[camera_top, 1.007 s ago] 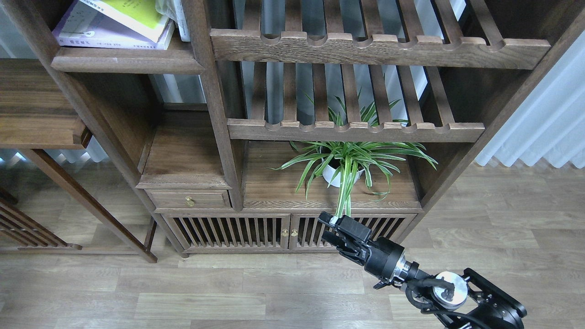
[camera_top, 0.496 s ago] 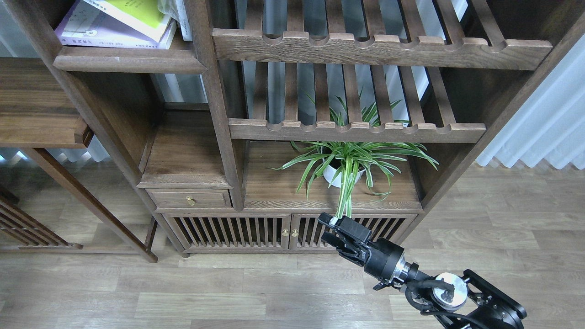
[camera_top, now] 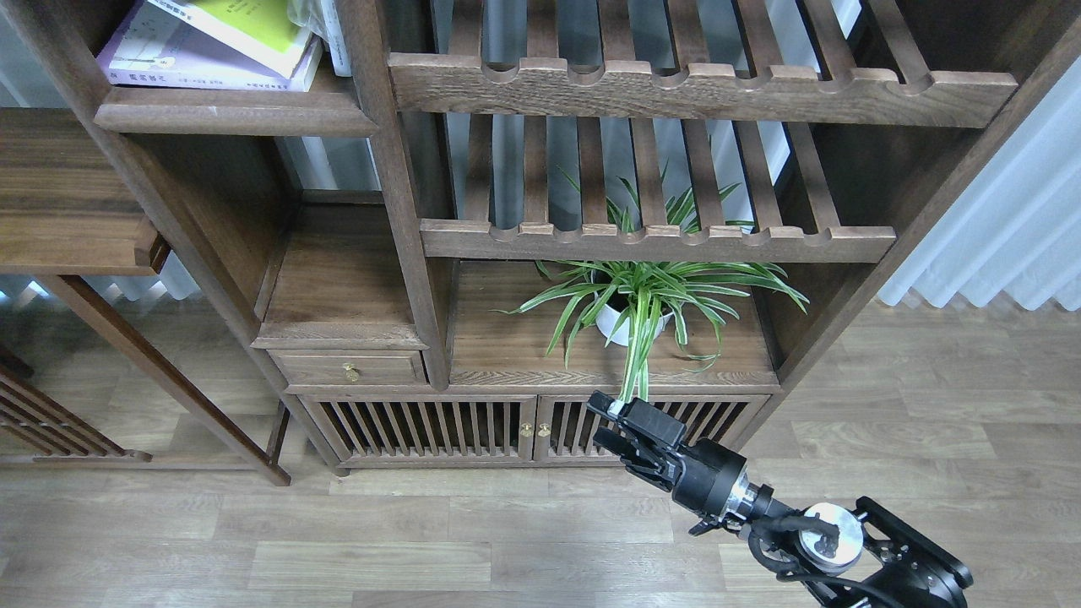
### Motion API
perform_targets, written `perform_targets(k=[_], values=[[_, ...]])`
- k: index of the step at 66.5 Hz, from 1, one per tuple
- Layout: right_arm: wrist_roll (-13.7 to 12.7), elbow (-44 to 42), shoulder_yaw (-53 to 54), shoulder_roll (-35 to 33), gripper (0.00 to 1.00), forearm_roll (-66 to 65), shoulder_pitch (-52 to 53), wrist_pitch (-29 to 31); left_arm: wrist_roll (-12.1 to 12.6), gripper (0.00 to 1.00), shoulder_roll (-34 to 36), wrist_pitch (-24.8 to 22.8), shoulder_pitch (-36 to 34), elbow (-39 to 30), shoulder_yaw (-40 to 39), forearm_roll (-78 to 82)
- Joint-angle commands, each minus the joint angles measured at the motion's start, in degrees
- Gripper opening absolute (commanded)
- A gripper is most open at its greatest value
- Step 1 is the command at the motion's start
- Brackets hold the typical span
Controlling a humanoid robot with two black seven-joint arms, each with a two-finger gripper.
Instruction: Organize books on shelf
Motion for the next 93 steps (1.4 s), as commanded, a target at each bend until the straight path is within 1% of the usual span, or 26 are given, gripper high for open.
perform_targets(k=[1, 7, 11, 16, 43, 50, 53, 56, 59, 63, 64, 65, 68, 69, 74, 81, 90, 91, 93], values=[[0.00, 0.08, 0.00, -0.03, 1.00, 0.00, -0.02, 0.00, -1.43, 0.07, -2.58, -0.02, -0.03, 2.51, 0.29, 0.00], [0.00, 0.00, 0.00, -0.03, 1.00, 0.00, -0.02, 0.00, -1.96, 0.07, -4.34, -0.02, -0.03, 4.27, 0.20, 0.00], [0.00, 0.08, 0.00, 0.06, 1.00, 0.00, -0.02, 0.00, -3.36, 0.07, -5.74, -0.02, -0.03, 6.19, 0.20, 0.00], [0.00, 0.08, 0.08, 0.23, 1.00, 0.00, -0.02, 0.00, -4.16, 0.07, -6.80, -0.02, -0.03, 7.43, 0.20, 0.00], [0.00, 0.17, 0.00, 0.76, 1.00, 0.00, 0.07, 0.00, -4.42, 0.09, -10.58, -0.02, -0.29, 9.98, 0.82, 0.00], [0.00, 0.26, 0.08, 1.02, 1.00, 0.00, 0.07, 0.00, -5.12, 0.11, -11.02, -0.02, -0.29, 10.51, 1.17, 0.00], [0.00, 0.26, 0.08, 1.02, 1.00, 0.00, 0.07, 0.00, -5.39, 0.15, -11.10, -0.02, -0.29, 10.77, 1.34, -0.09], [0.00, 0.26, 0.08, 0.93, 1.00, 0.00, 0.07, 0.00, -5.47, 0.20, -11.37, -0.02, -0.29, 11.12, 1.43, -0.09], [0.00, 0.26, 0.08, 0.93, 1.00, 0.00, 0.07, 0.00, -5.56, 0.33, -11.54, -0.02, -0.29, 11.65, 1.43, -0.09], [0.00, 0.26, 0.08, 0.93, 1.00, 0.00, 0.07, 0.00, -5.65, 0.42, -11.72, -0.02, -0.38, 12.00, 1.43, -0.17], [0.00, 0.26, 0.08, 0.93, 1.00, 0.00, 0.16, 0.00, -5.65, 0.46, -11.72, -0.02, -0.38, 12.09, 1.43, -0.26], [0.00, 0.26, 0.08, 0.93, 1.00, 0.00, 0.07, 0.00, -5.65, 0.47, -11.72, -0.02, -0.38, 12.09, 1.43, -0.44], [0.00, 0.26, 0.17, 0.93, 1.00, 0.00, 0.16, 0.00, -6.00, 0.54, -11.81, -0.02, -0.38, 12.09, 1.43, -0.61], [0.00, 0.26, 0.17, 0.93, 1.00, 0.00, 0.07, 0.00, -6.35, 0.58, -11.81, -0.02, -0.38, 12.09, 1.43, -0.61], [0.00, 0.26, 0.17, 0.93, 1.00, 0.00, 0.07, 0.00, -7.58, 0.67, -11.81, -0.02, -0.56, 12.00, 1.43, -0.70], [0.00, 0.26, 0.17, 0.93, 1.00, 0.00, 0.07, 0.00, -8.81, 0.74, -11.81, -0.02, -0.73, 11.91, 1.34, -0.88], [0.00, 0.26, 0.17, 0.93, 1.00, 0.00, -0.02, 0.00, -11.10, 0.85, -11.90, -0.02, -0.73, 11.56, 0.91, -1.23], [0.00, 0.26, 0.26, 0.93, 1.00, 0.00, -0.02, 0.00, -11.88, 0.92, -11.81, -0.02, -0.56, 11.04, 0.82, -2.01], [0.00, 0.26, 0.26, 0.93, 1.00, 0.00, -0.02, 0.00, -12.07, 0.94, -11.81, -0.02, -0.38, 10.77, 0.55, -2.55]])
